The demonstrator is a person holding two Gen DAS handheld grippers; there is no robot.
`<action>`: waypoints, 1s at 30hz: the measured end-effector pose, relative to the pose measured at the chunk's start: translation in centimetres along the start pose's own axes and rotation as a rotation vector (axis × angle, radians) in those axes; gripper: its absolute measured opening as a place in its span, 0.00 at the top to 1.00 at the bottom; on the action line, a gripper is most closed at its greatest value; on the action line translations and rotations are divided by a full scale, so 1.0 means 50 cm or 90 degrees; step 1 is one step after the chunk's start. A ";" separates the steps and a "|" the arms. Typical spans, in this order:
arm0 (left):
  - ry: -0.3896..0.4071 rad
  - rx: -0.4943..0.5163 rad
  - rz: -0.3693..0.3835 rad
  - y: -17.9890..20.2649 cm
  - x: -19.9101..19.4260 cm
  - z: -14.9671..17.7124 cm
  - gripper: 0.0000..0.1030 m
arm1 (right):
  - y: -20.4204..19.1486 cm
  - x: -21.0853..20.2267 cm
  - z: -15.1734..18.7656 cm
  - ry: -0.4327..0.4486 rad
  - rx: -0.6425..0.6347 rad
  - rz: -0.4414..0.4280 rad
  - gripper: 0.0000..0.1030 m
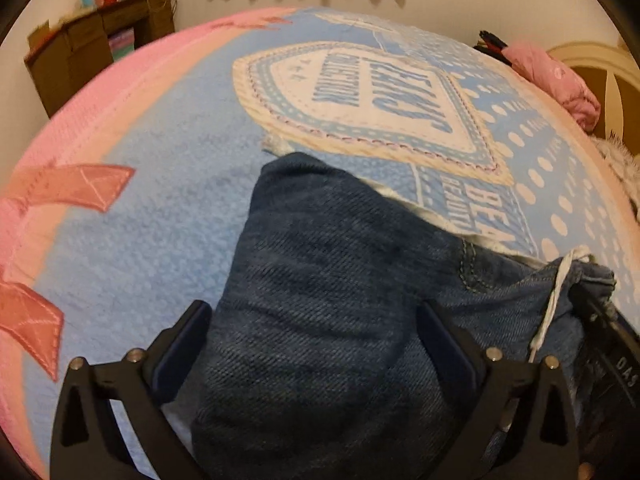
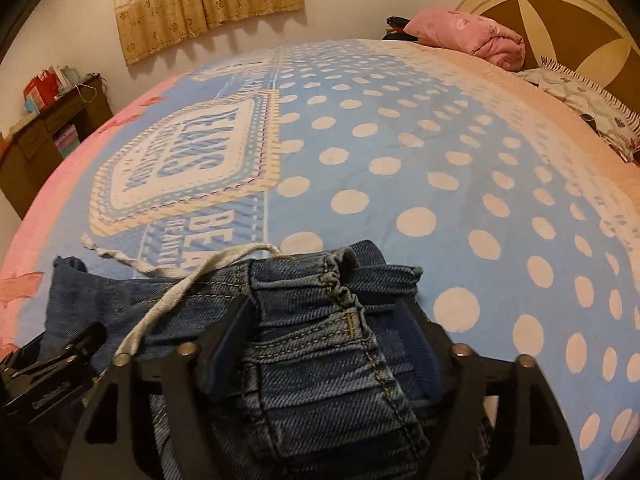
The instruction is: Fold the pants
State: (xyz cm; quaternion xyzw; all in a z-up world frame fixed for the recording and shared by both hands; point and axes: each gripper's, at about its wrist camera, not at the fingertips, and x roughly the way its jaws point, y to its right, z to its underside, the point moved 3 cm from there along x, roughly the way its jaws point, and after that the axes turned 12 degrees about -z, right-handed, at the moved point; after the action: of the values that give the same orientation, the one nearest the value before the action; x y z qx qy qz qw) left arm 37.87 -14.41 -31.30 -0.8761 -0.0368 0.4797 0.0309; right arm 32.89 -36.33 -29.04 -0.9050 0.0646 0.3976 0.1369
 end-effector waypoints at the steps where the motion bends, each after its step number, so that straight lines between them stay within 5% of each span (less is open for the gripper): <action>1: 0.002 0.003 -0.004 0.001 -0.001 0.002 0.00 | 0.001 0.003 0.000 -0.002 0.003 0.015 0.13; 2: 0.004 0.004 -0.008 0.003 -0.003 0.003 0.00 | 0.012 0.006 0.002 -0.008 0.026 0.019 0.05; 5: -0.003 0.019 -0.004 0.000 -0.020 0.002 0.00 | 0.039 -0.008 0.001 0.006 0.083 -0.034 0.04; 7: -0.001 0.038 -0.011 -0.010 -0.044 -0.003 0.00 | 0.037 -0.039 0.004 0.041 0.084 -0.021 0.04; 15: 0.143 0.068 -0.041 -0.088 -0.236 0.013 0.00 | -0.062 -0.240 0.022 0.209 -0.036 0.001 0.04; 30: 0.179 0.027 -0.024 -0.200 -0.434 0.103 0.00 | -0.169 -0.427 0.118 0.146 -0.013 -0.119 0.04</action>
State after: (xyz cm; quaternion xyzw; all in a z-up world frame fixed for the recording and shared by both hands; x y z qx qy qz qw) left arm 21.54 -6.40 -15.00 -0.9330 -0.0384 0.3523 0.0628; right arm 16.23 -26.33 -15.43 -0.9479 -0.0091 0.2779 0.1555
